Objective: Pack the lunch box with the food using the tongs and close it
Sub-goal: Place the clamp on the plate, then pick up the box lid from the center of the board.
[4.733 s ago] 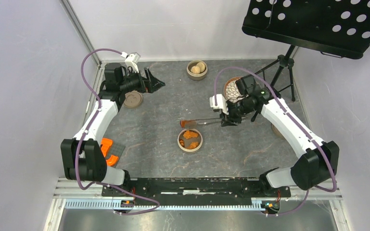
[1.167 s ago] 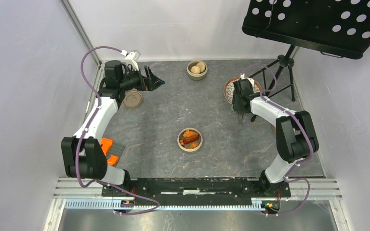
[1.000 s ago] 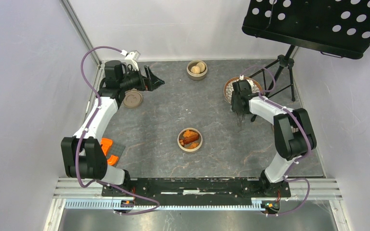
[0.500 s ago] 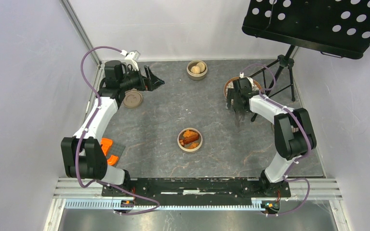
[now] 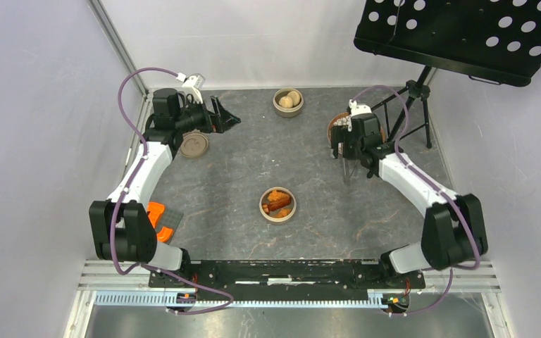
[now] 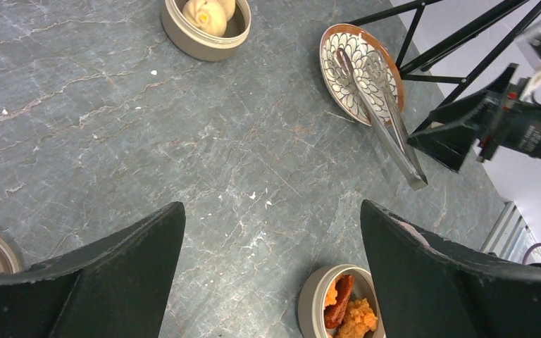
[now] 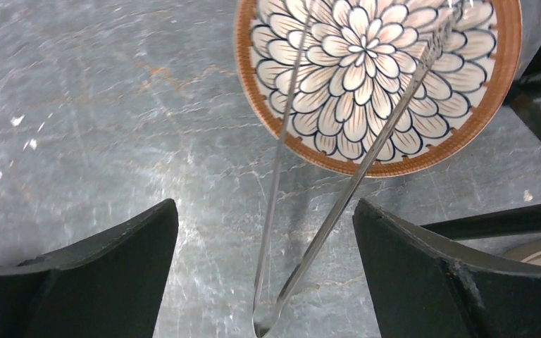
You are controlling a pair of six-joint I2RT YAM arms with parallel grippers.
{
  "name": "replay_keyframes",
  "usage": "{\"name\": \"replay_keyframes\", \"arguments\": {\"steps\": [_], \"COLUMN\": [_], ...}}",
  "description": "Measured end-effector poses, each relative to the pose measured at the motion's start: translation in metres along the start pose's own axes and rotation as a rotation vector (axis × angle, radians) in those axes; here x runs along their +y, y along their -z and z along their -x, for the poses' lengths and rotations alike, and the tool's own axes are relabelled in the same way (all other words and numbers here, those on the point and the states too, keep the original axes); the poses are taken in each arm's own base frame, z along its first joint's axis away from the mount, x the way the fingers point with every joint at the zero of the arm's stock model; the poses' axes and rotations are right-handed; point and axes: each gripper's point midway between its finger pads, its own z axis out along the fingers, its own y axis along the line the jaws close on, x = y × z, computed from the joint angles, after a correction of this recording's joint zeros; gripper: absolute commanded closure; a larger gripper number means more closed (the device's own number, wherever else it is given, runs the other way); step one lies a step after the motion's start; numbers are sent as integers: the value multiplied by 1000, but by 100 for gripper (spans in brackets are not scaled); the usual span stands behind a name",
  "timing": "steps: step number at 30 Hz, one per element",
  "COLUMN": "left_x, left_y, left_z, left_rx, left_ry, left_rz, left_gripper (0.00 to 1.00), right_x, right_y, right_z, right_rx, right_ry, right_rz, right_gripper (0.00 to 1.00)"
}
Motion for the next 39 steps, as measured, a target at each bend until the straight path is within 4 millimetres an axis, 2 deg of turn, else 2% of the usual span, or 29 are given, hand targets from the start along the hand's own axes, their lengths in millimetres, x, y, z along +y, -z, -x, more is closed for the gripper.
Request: {"name": "replay_keyframes", "arguments": {"steps": [4,7,12,15,17,19,22,26,29,32,34,39], "left_x": [0,0,-1,-1,-1,-2,-2,-2,-3,-4,-4,-5], "left_y": [0,0,0,0,0,0,0,0,0,0,-1,-1], "left_z": [0,0,1,2,2,1,1,1,1,1,1,0], "left_rx": [-1,-1,-4,-6,-5,-5,-4,-4,-3,-2,-2,-1], "left_ry": [0,0,-3,-5,-5,-5,-5,-5,-6,-6,-7,-8], "left_rz": [0,0,-2,-4,-6,-9,-10,-11,-12,-14,-16,-18], "left_gripper": [0,0,0,0,0,0,0,0,0,0,0,0], "right_x": [10,8,-5,-19,-34,-53,-84,-130,-154,-165,-169,-176], "right_y": [28,52,97,109,108,106,107,103,95,85,78,62], "right_z": [6,13,17,15,6,-12,-27,-55,-77,-97,-104,-114], "right_rx": [-73,-122,-213,-218,-177,-99,-26,114,216,293,317,358], "right_ry": [149,291,530,616,652,692,697,687,672,677,689,700], "right_rz": [81,130,200,200,194,198,176,175,207,250,270,296], "right_gripper": [2,2,2,2,3,7,12,20,28,34,36,48]}}
